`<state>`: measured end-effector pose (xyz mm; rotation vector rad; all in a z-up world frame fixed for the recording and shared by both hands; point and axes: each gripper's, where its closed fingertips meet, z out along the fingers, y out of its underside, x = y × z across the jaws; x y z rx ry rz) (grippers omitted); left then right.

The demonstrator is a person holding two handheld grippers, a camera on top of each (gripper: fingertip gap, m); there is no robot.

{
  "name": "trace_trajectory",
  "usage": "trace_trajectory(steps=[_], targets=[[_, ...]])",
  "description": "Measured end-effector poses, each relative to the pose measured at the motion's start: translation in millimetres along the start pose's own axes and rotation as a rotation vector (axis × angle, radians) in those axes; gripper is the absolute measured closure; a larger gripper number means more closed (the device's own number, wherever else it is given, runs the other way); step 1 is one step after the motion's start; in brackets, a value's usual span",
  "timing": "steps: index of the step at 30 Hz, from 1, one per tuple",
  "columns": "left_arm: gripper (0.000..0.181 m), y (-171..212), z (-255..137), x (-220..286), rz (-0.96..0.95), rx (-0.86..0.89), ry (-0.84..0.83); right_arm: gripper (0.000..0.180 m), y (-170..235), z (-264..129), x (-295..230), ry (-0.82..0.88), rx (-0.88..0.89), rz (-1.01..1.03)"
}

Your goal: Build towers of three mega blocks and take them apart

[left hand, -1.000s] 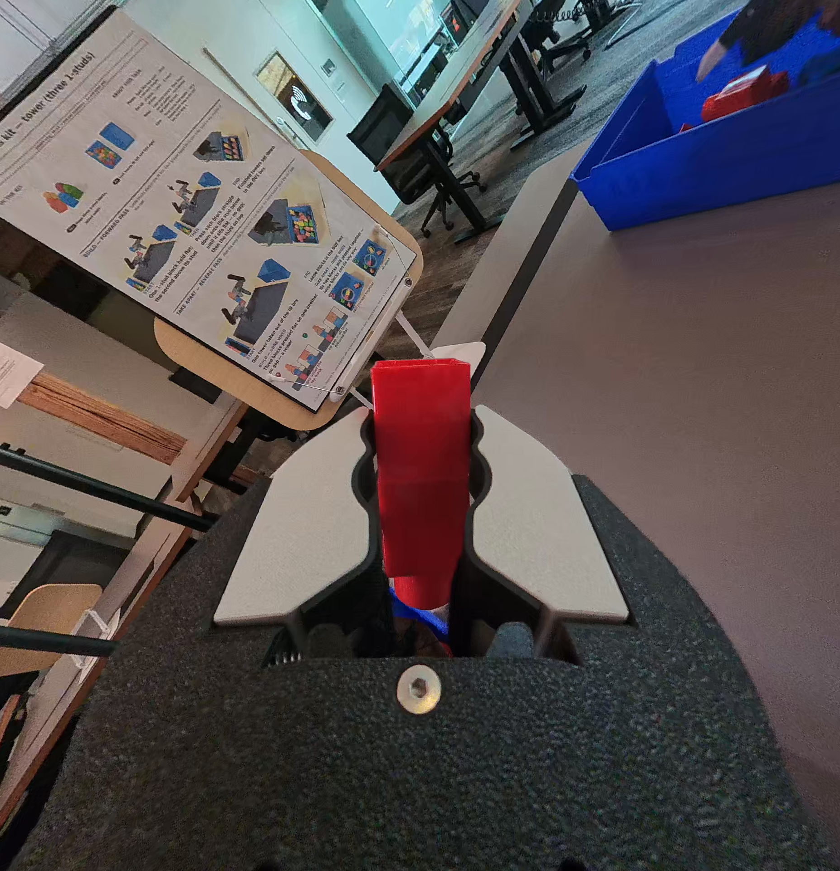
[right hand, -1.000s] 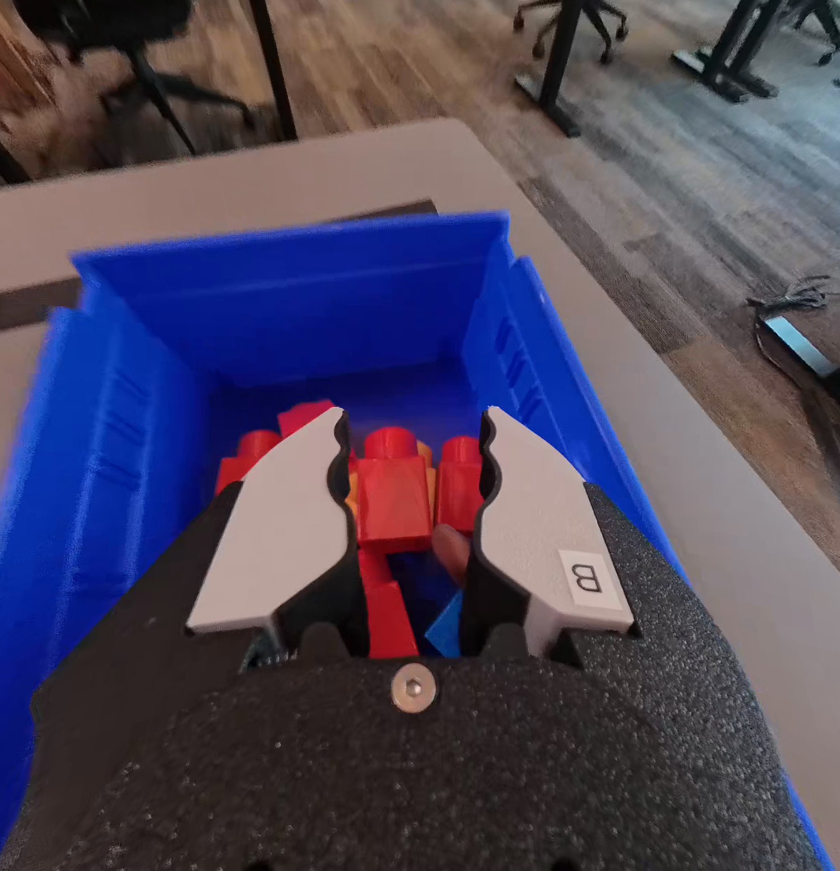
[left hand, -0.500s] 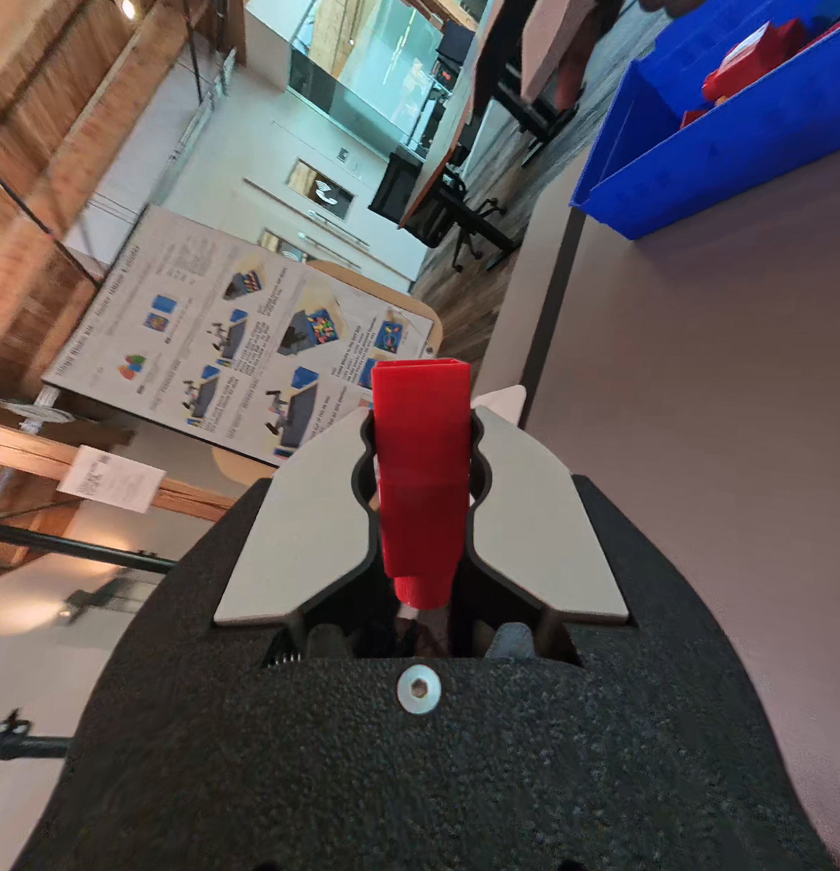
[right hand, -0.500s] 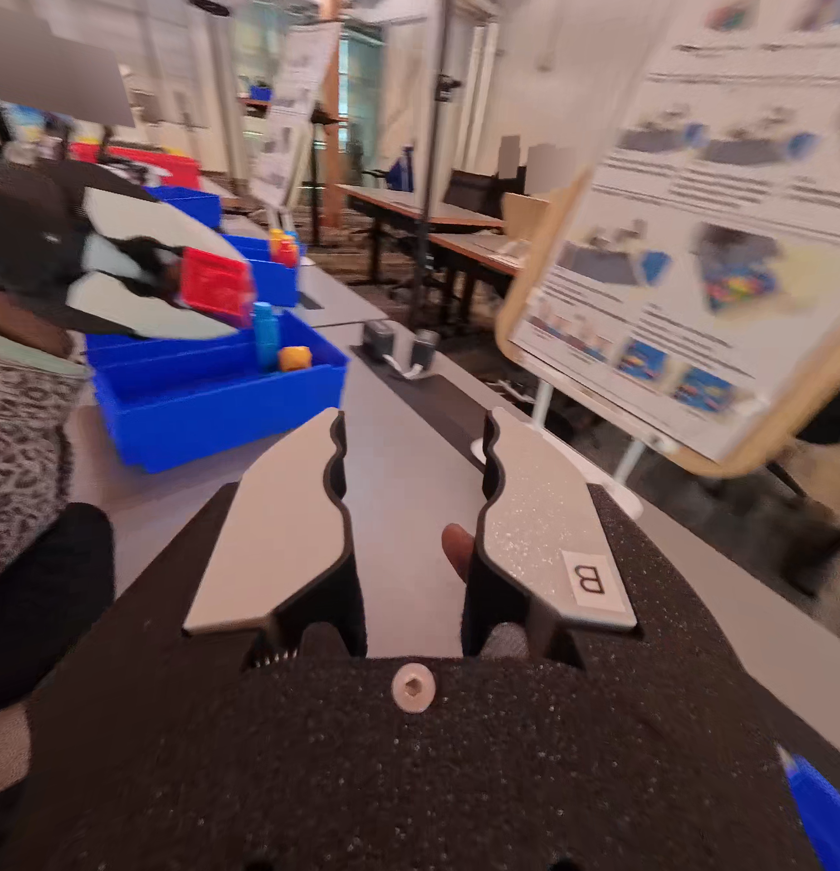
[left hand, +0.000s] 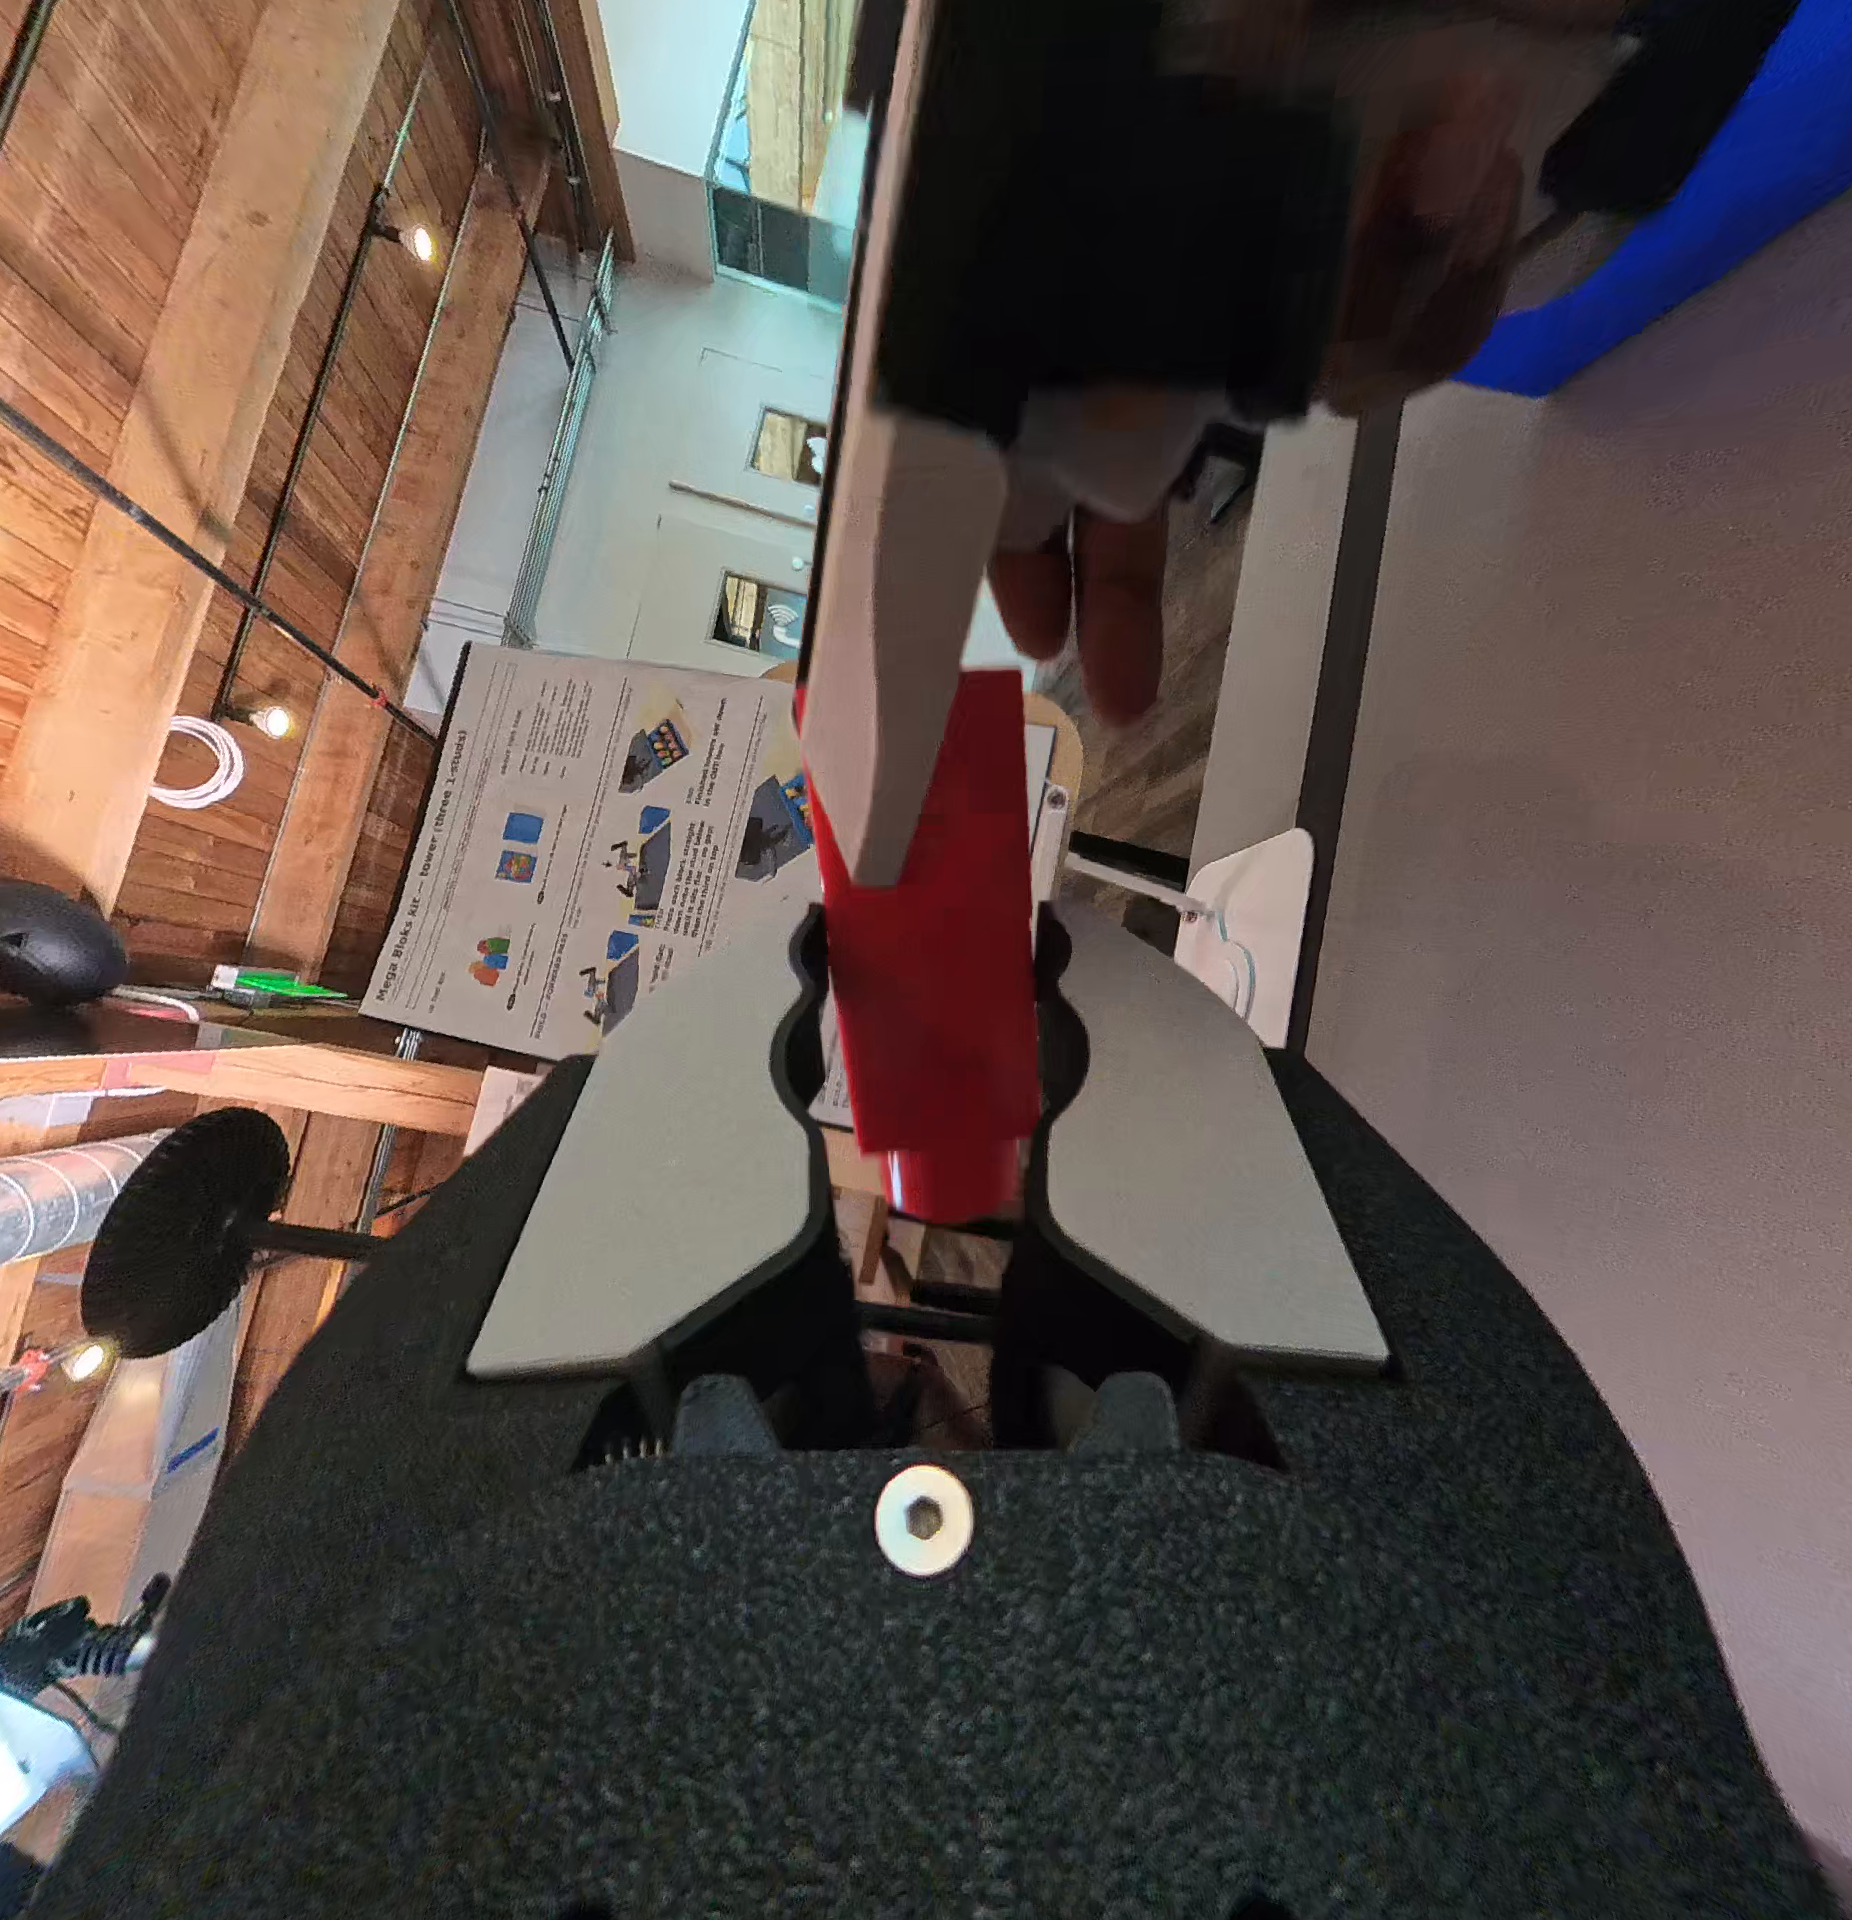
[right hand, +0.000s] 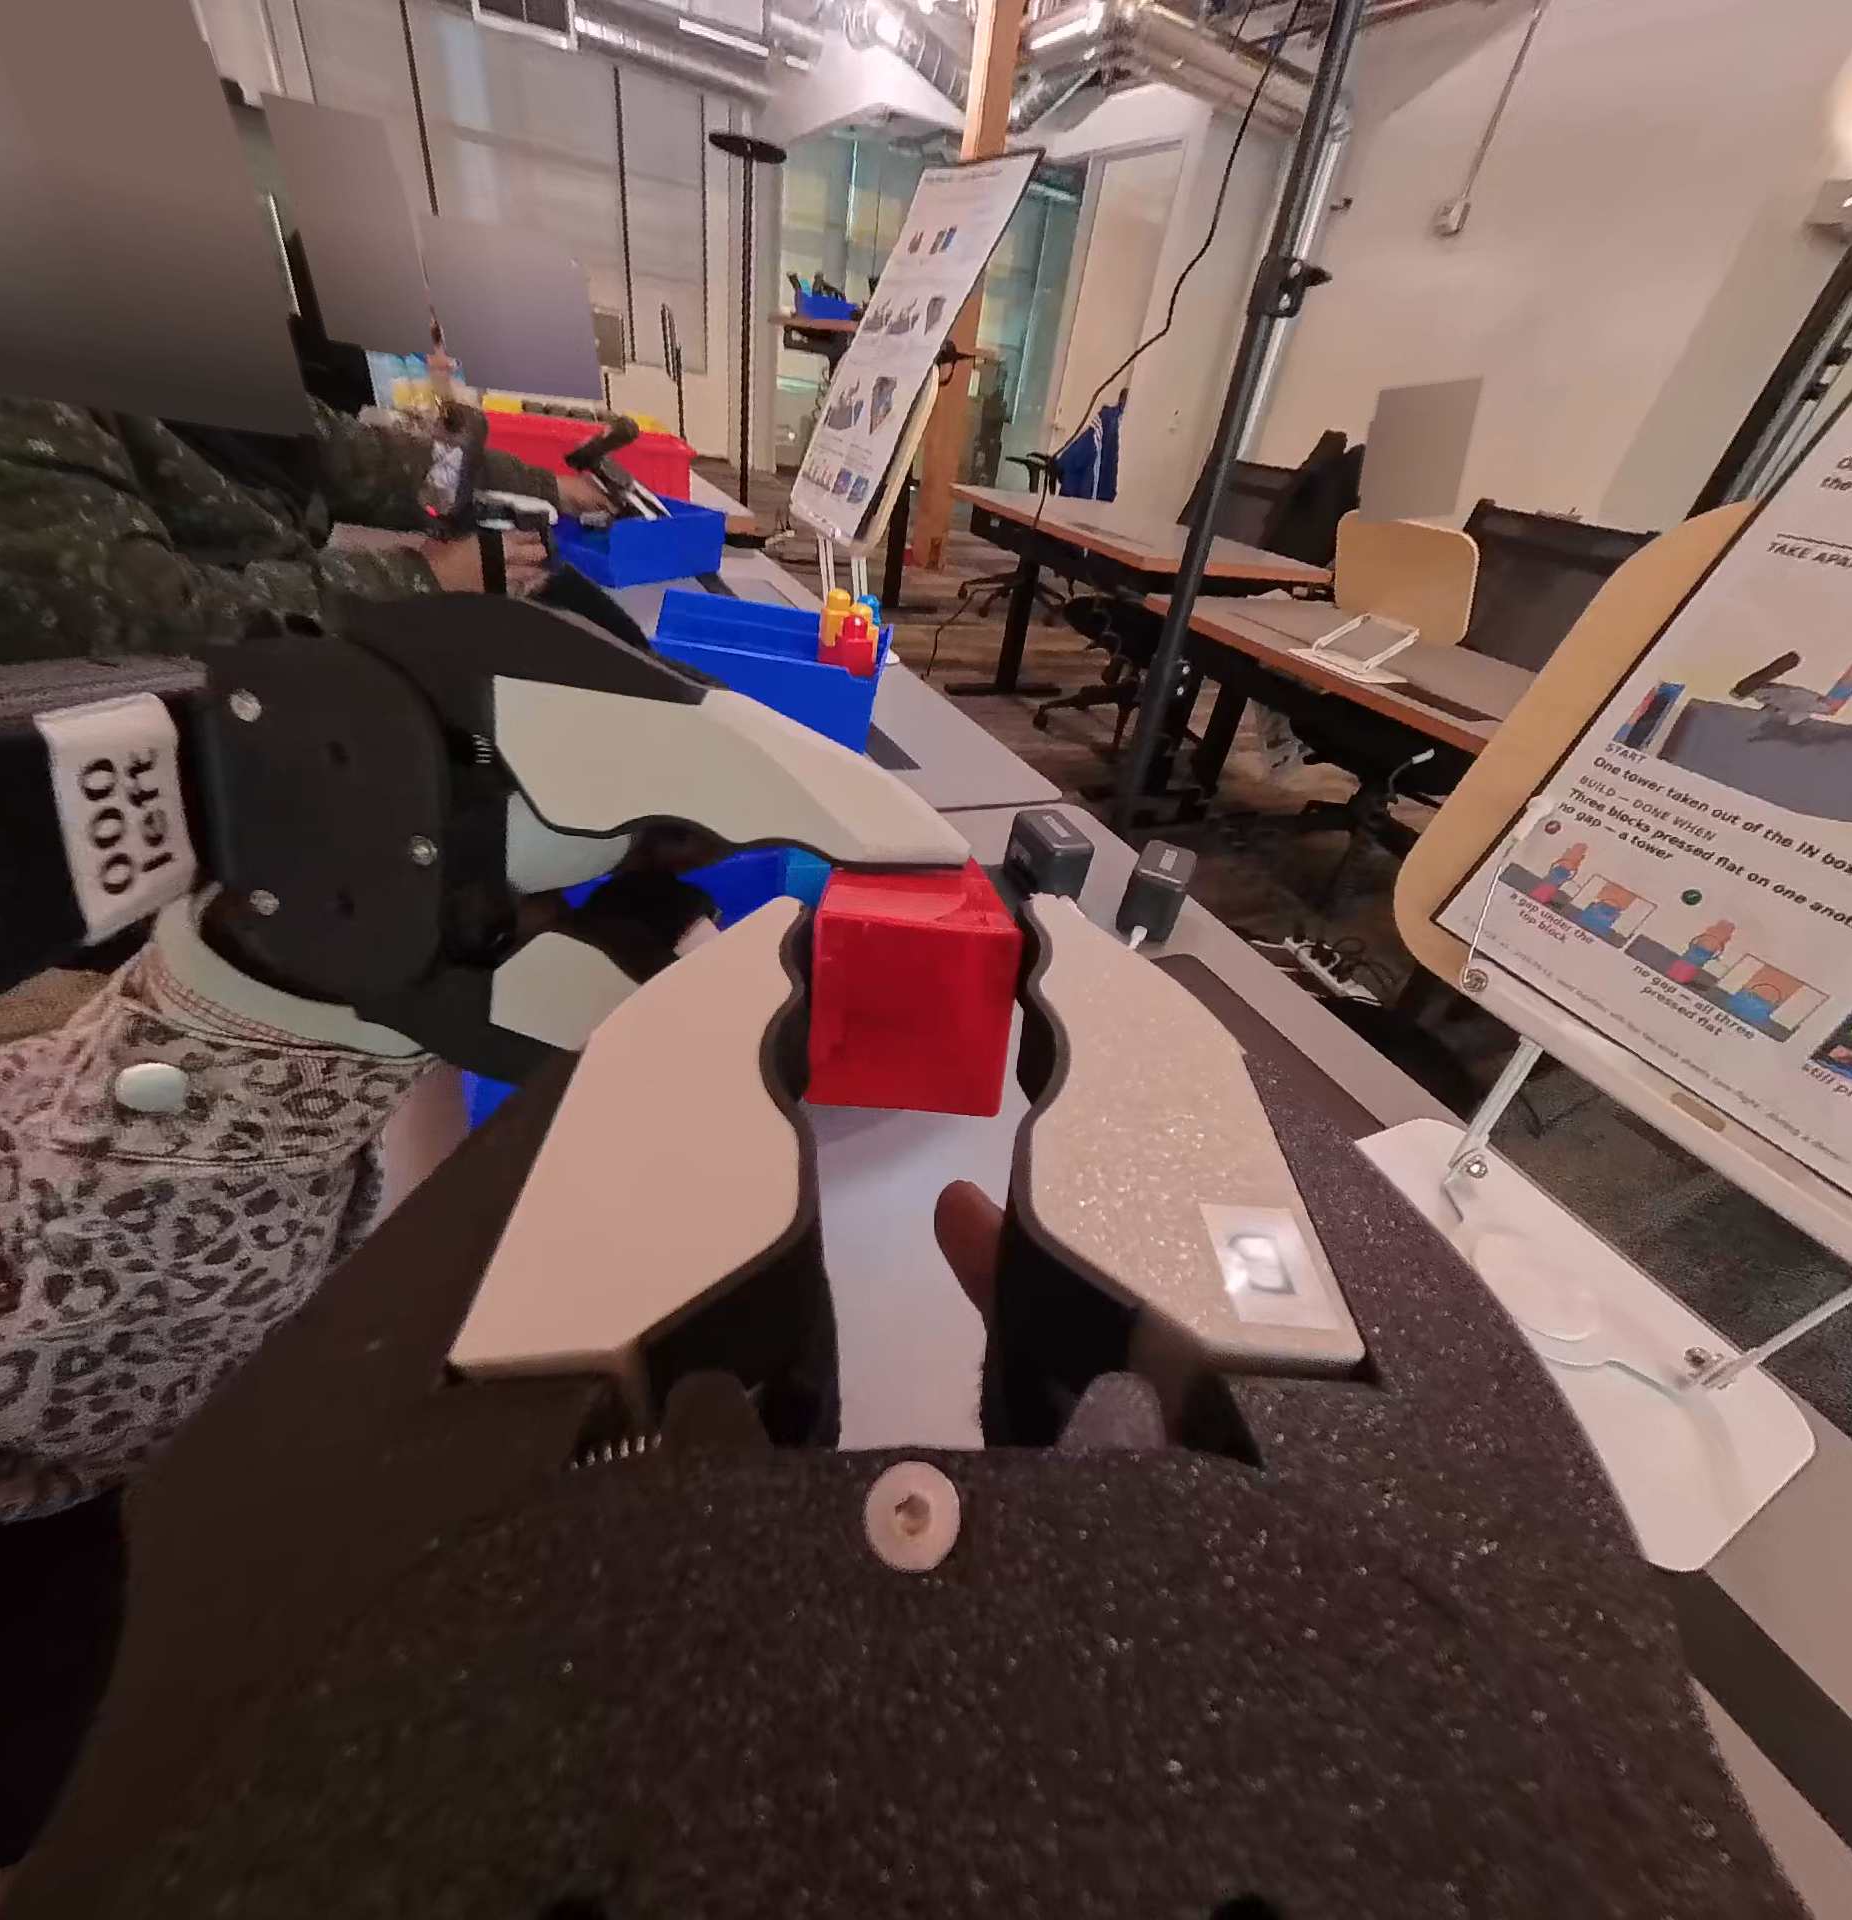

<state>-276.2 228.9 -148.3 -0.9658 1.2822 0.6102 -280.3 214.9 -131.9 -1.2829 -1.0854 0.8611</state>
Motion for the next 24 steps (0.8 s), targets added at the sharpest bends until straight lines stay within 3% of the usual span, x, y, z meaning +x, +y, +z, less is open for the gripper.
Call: trace_trajectory(steps=[12, 16, 20, 24], targets=[[0.145, 1.8, -8.3, -5.6, -0.064, 0.022, 0.013, 0.143, -3.3, -20.1, -2.8, -0.071, -0.007, 0.019], [0.145, 74.0, -24.7, -24.1, -0.087, -0.261, -0.078, 0.144, -1.9, -56.7, 40.5, 0.136, -0.024, 0.008], [0.145, 102.2, -53.5, -46.0, -0.338, -0.230, -0.170, 0.144, 22.4, -145.4, 105.1, 0.526, -0.175, 0.005], [0.145, 102.3, -70.7, -61.3, -0.485, -0.136, -0.230, 0.144, 90.3, -267.2, 153.1, 0.994, -0.528, 0.131]])
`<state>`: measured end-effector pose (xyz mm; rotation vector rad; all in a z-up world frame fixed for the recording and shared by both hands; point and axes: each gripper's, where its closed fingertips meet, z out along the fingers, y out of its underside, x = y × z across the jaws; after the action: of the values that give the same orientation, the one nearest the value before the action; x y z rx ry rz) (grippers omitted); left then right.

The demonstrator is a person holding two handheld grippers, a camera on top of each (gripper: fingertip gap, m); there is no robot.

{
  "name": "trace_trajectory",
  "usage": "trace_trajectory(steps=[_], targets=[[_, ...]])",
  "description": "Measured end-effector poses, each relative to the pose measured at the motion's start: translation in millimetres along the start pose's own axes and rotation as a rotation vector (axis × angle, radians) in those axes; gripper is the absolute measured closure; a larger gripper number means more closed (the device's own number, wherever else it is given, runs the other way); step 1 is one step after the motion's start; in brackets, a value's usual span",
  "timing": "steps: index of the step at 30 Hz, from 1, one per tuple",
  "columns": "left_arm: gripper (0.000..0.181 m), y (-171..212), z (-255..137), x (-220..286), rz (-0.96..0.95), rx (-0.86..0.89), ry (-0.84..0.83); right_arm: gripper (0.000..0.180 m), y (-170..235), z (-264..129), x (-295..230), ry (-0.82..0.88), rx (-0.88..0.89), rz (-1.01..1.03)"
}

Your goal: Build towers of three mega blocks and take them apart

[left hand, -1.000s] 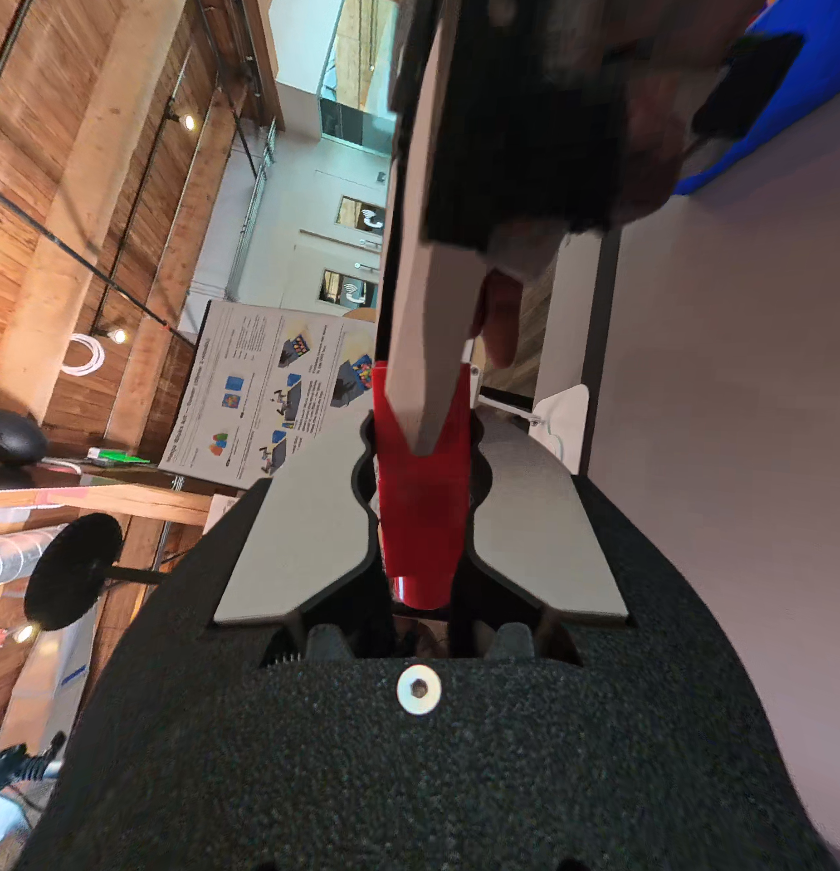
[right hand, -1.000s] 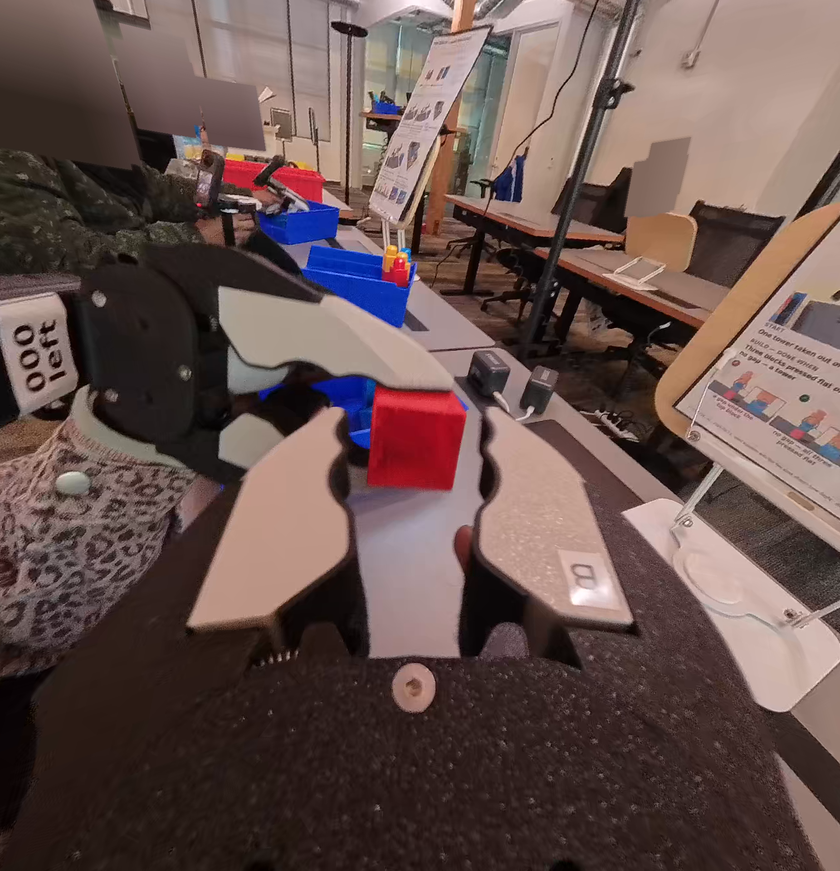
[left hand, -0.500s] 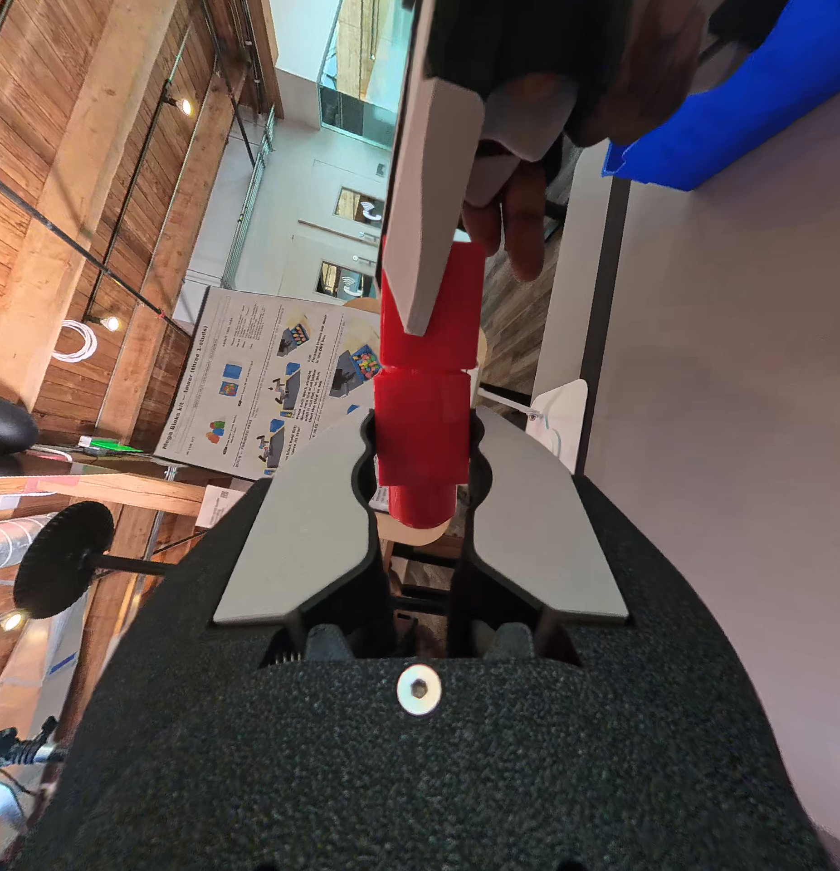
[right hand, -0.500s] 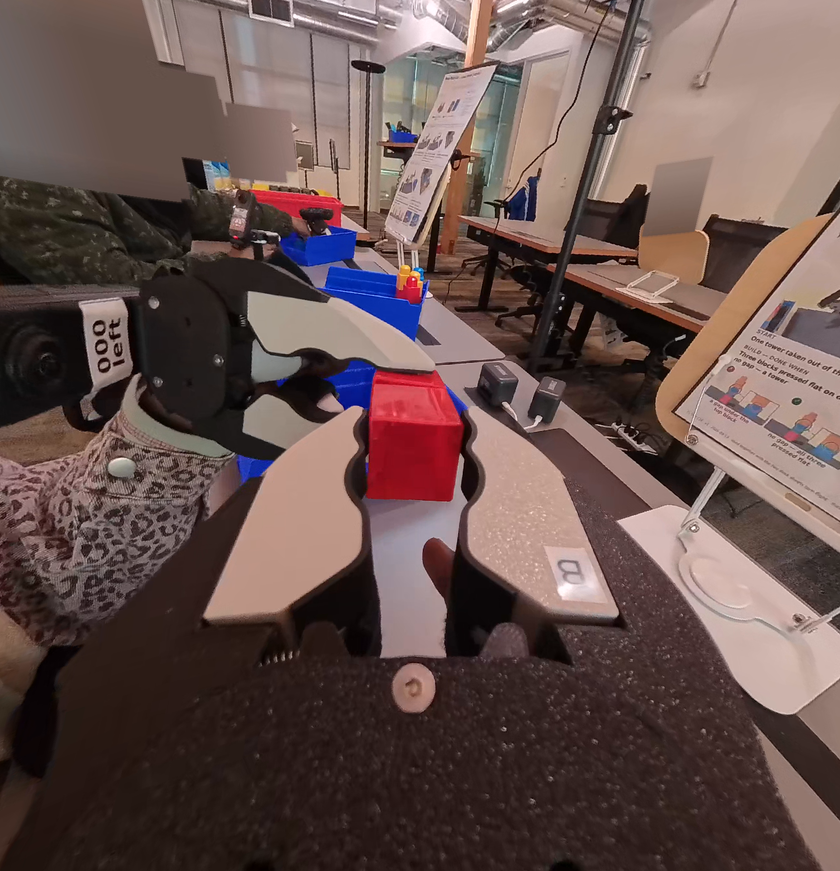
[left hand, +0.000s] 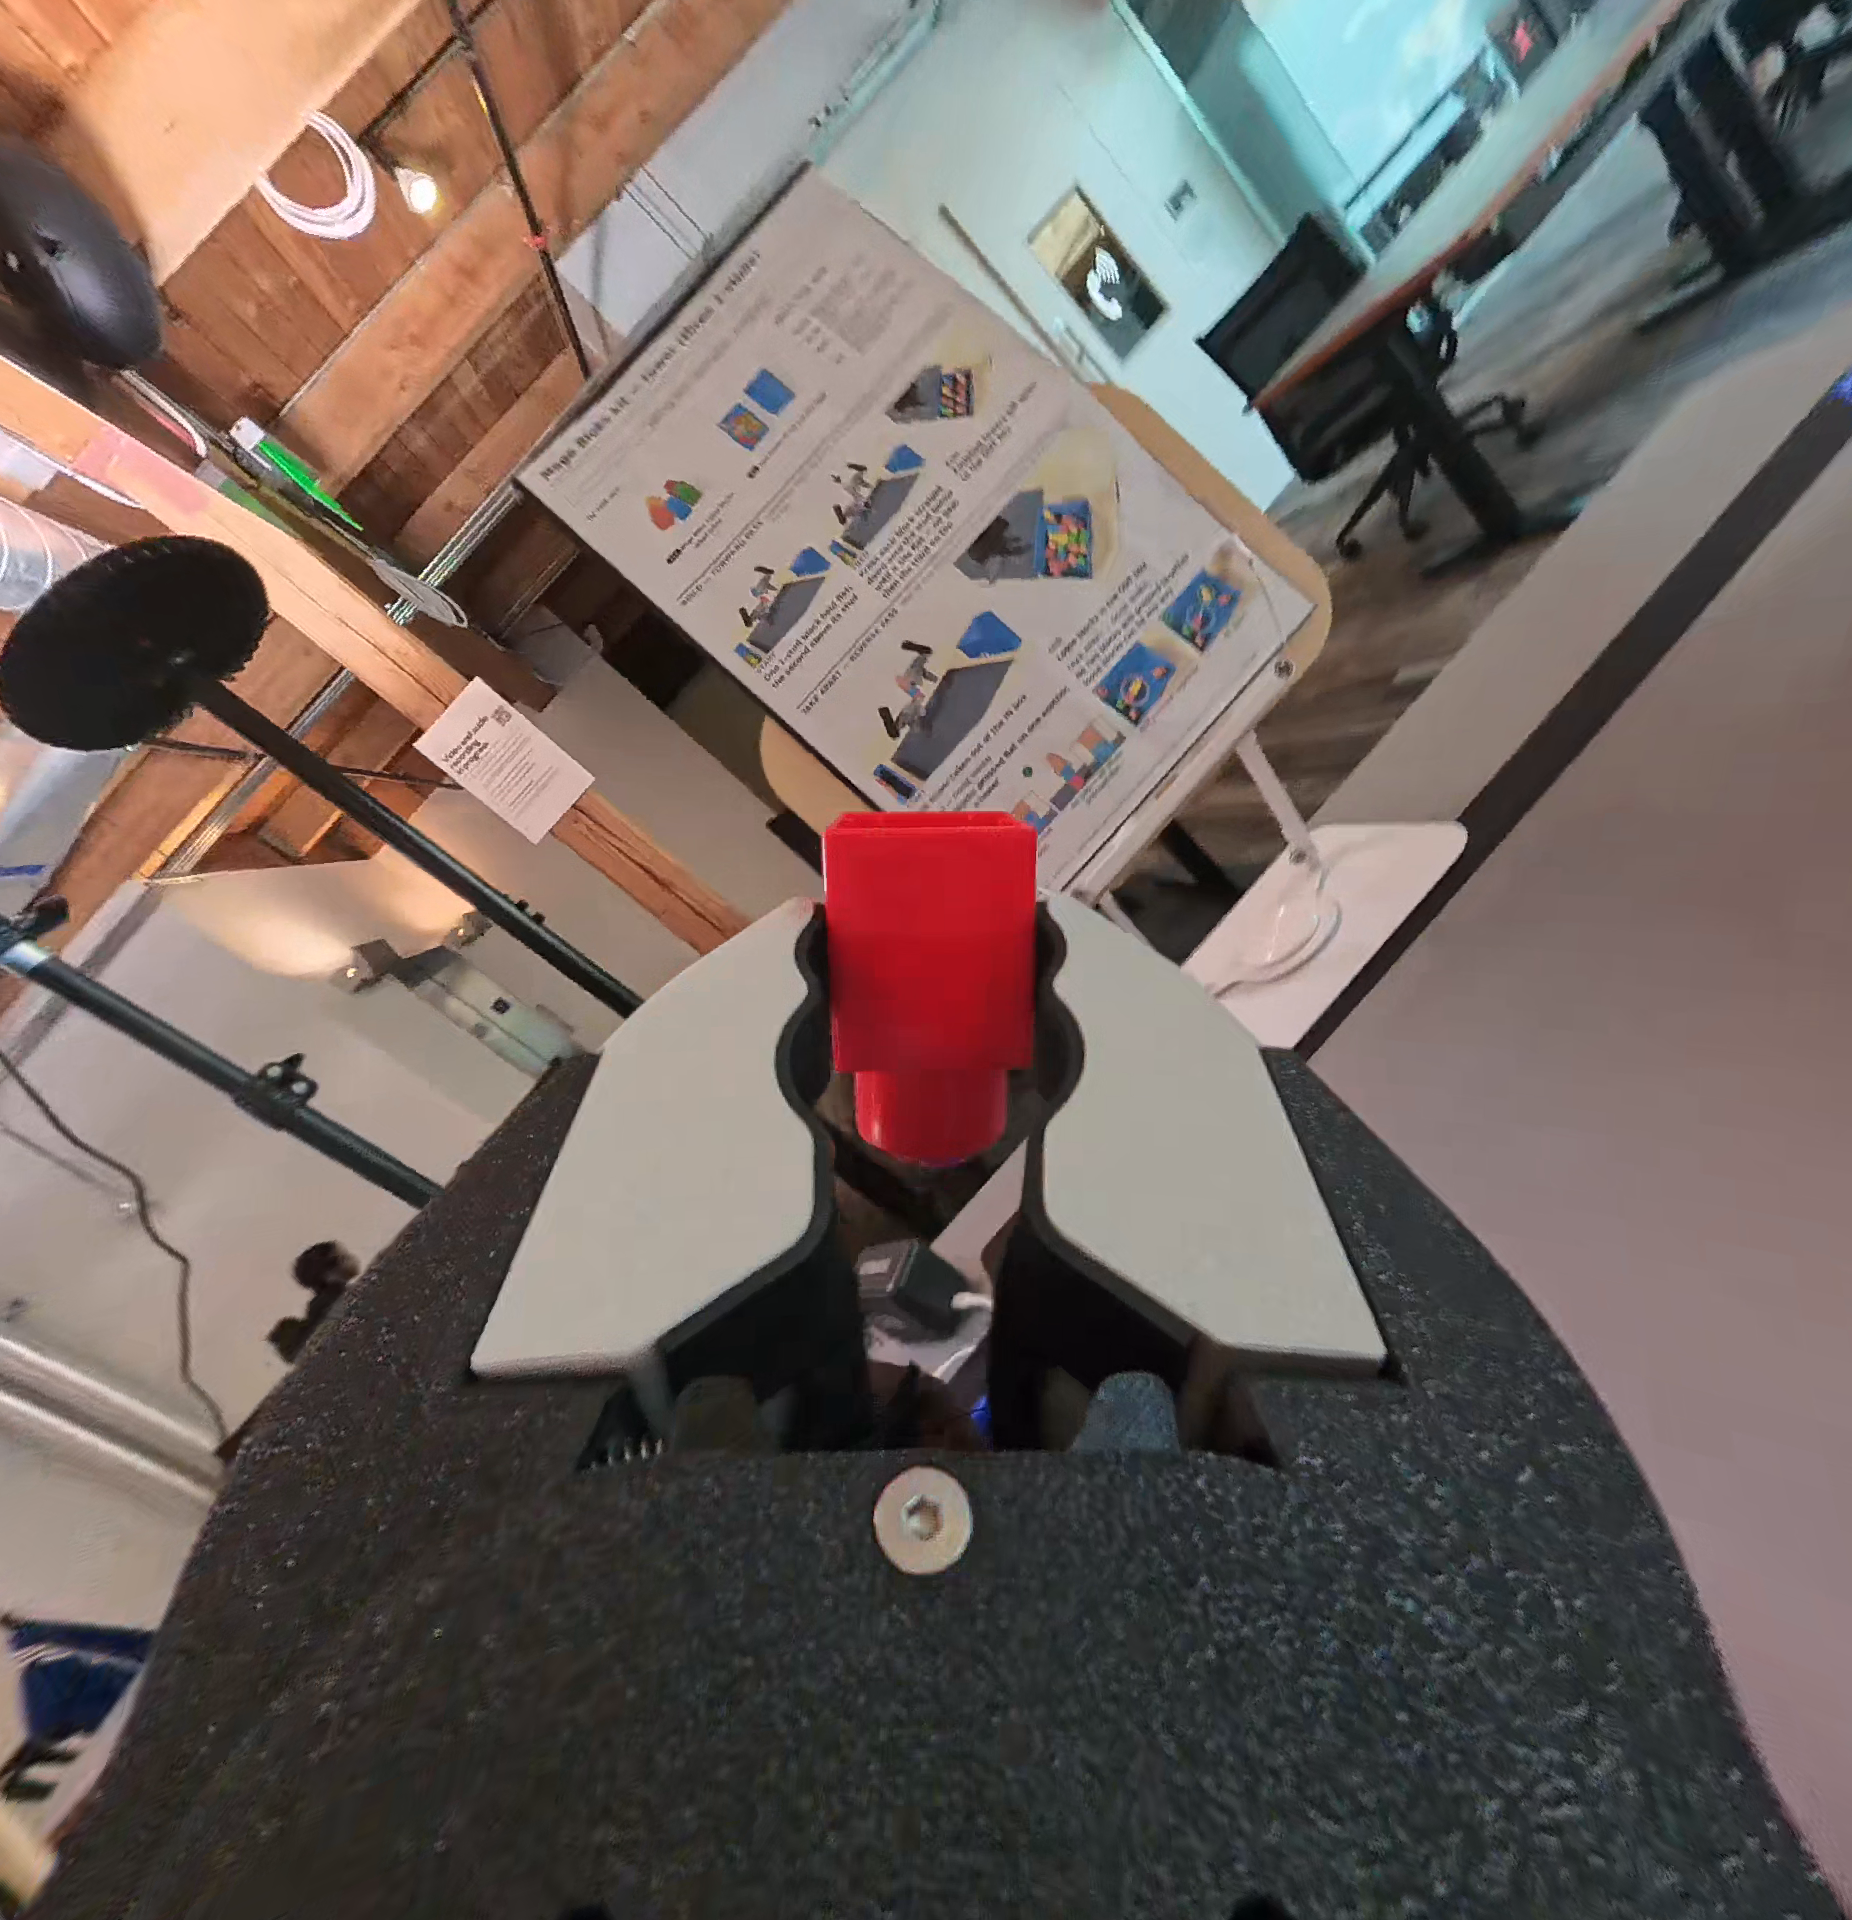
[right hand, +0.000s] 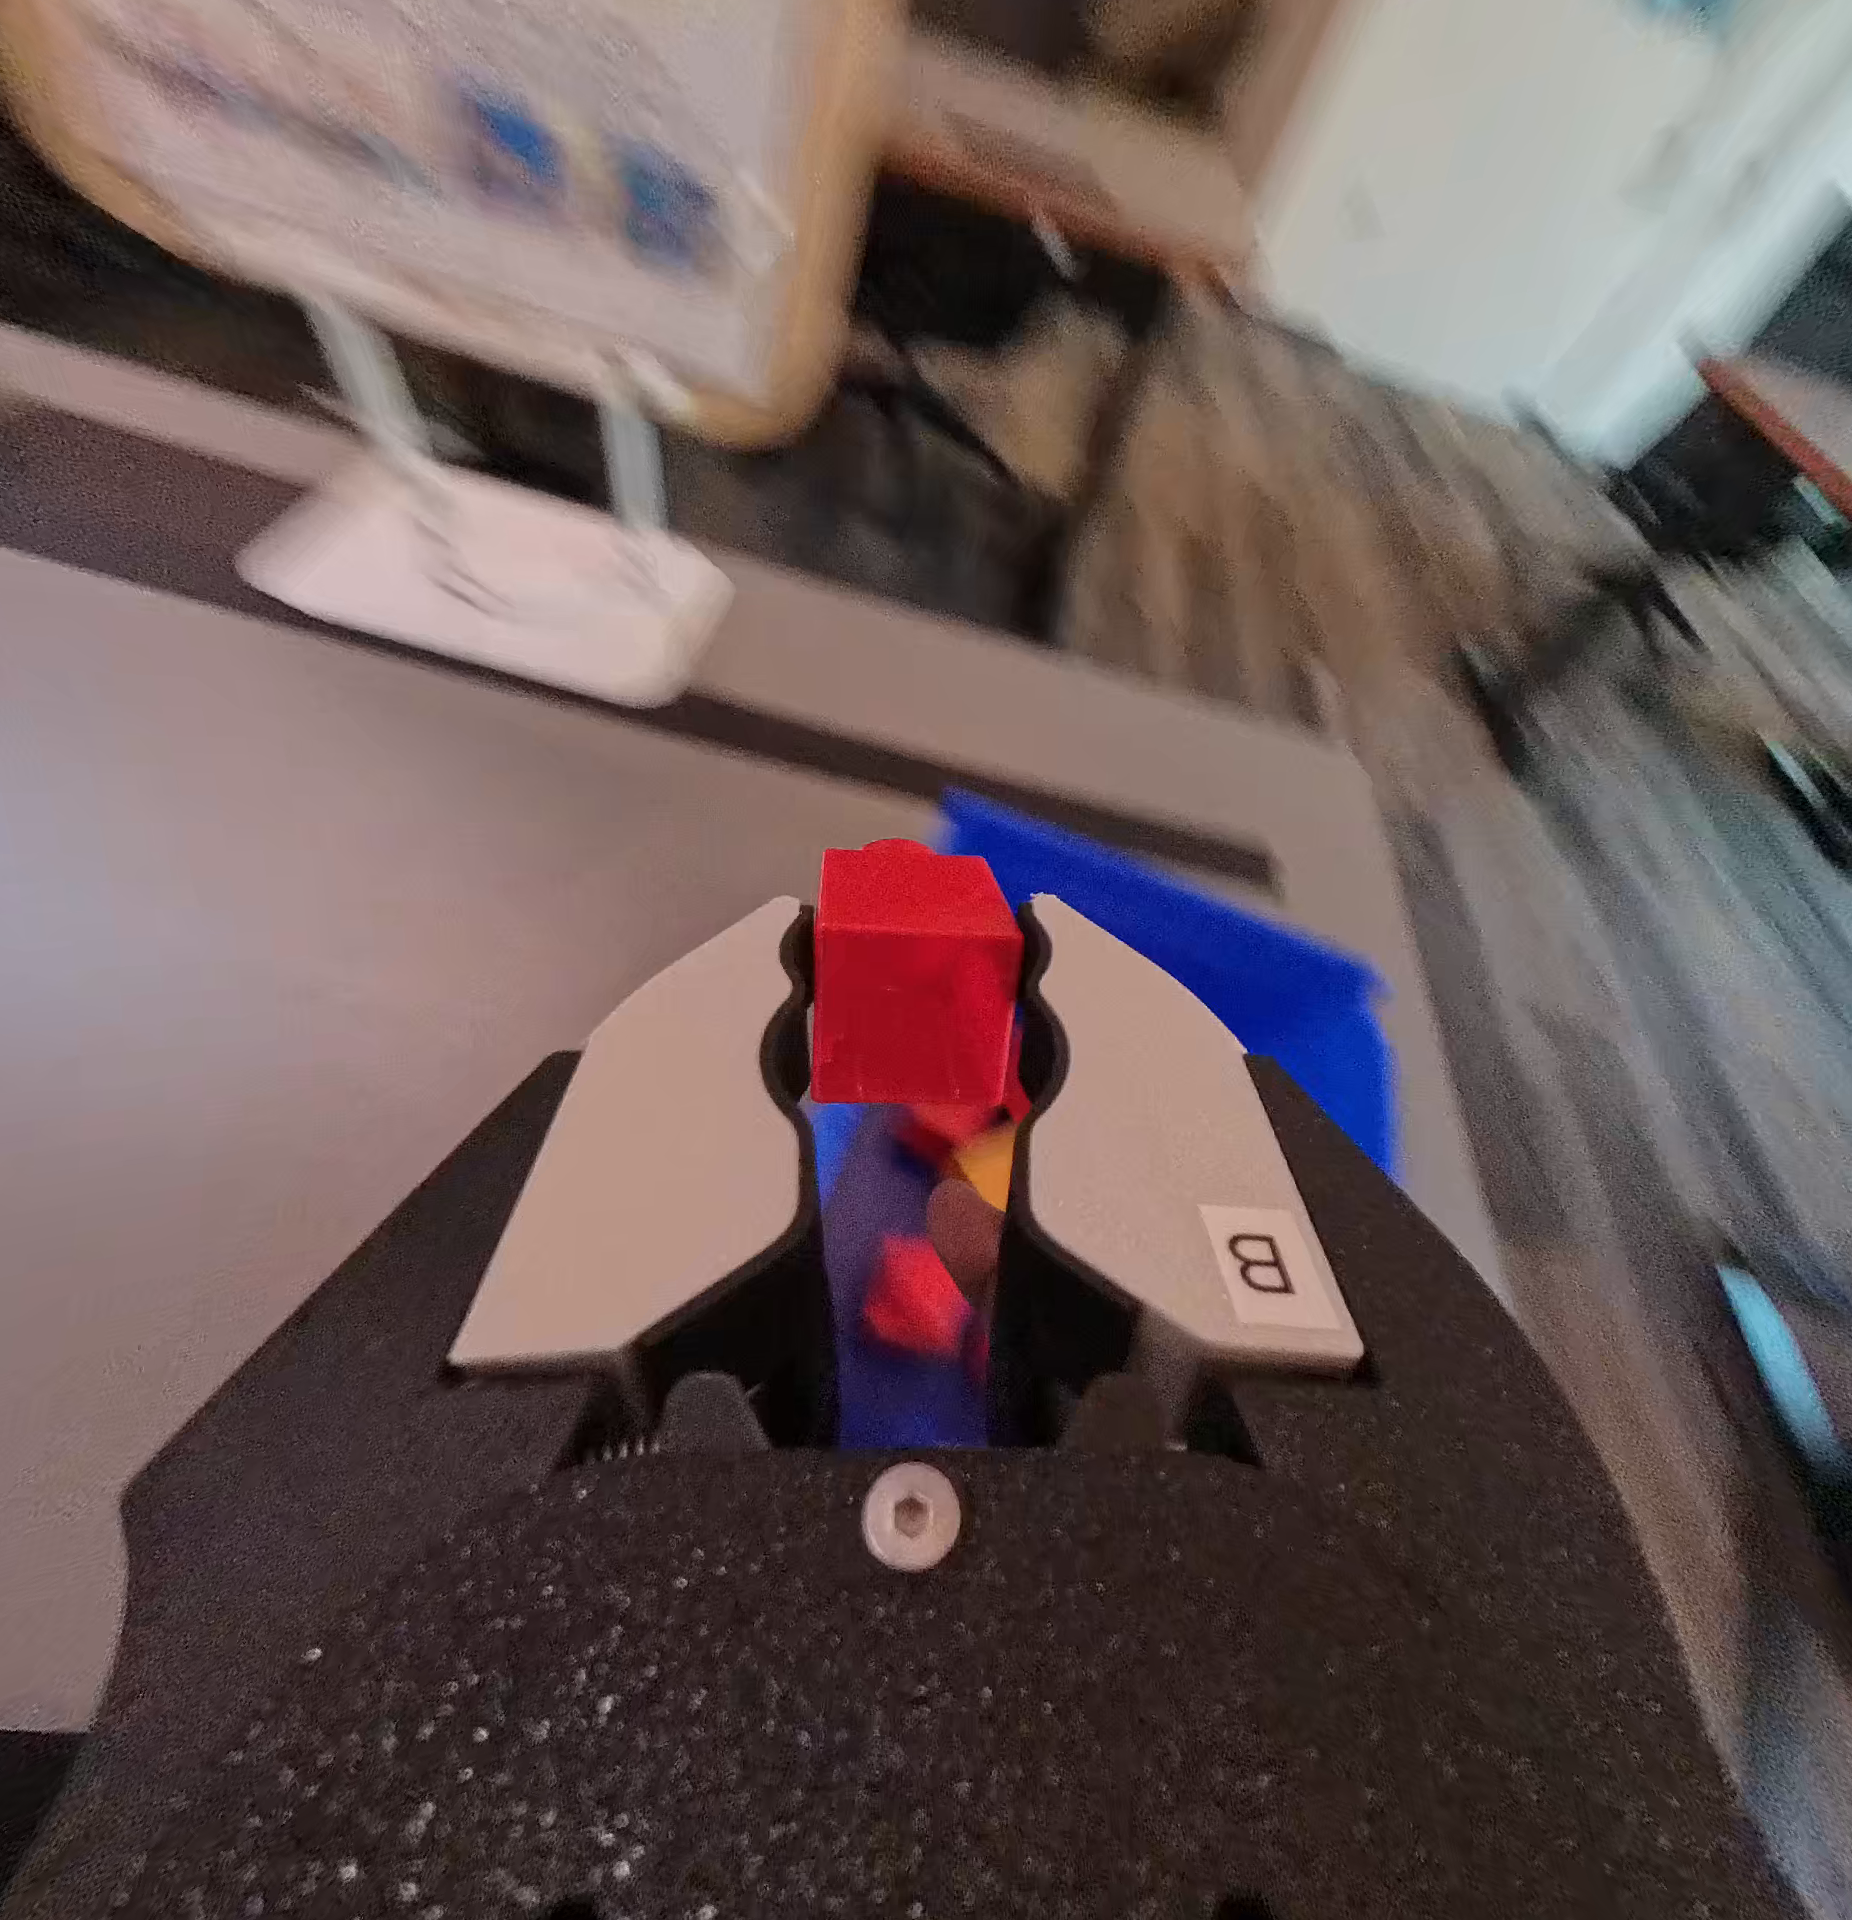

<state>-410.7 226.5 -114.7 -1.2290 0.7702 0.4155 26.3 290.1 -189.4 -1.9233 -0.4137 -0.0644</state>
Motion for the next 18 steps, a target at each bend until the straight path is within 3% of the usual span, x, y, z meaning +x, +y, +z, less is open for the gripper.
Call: trace_trajectory(steps=[3, 7, 12, 18], targets=[[0.145, -8.1, -3.1, 0.0, -0.044, 0.053, 0.015, 0.143, 81.8, -3.9, 54.7, 0.209, -0.361, 0.076], [0.145, -15.2, -1.8, 5.7, -0.051, 0.079, 0.040, 0.143, 157.6, -3.5, 68.2, 0.212, -0.676, 0.165], [0.145, -15.2, 2.3, 12.9, -0.027, 0.062, 0.062, 0.143, 193.9, 6.5, 52.3, 0.080, -0.815, 0.226], [0.145, -14.1, 3.6, 17.2, -0.010, 0.050, 0.079, 0.143, 199.5, 13.0, 39.3, 0.011, -0.854, 0.207]])
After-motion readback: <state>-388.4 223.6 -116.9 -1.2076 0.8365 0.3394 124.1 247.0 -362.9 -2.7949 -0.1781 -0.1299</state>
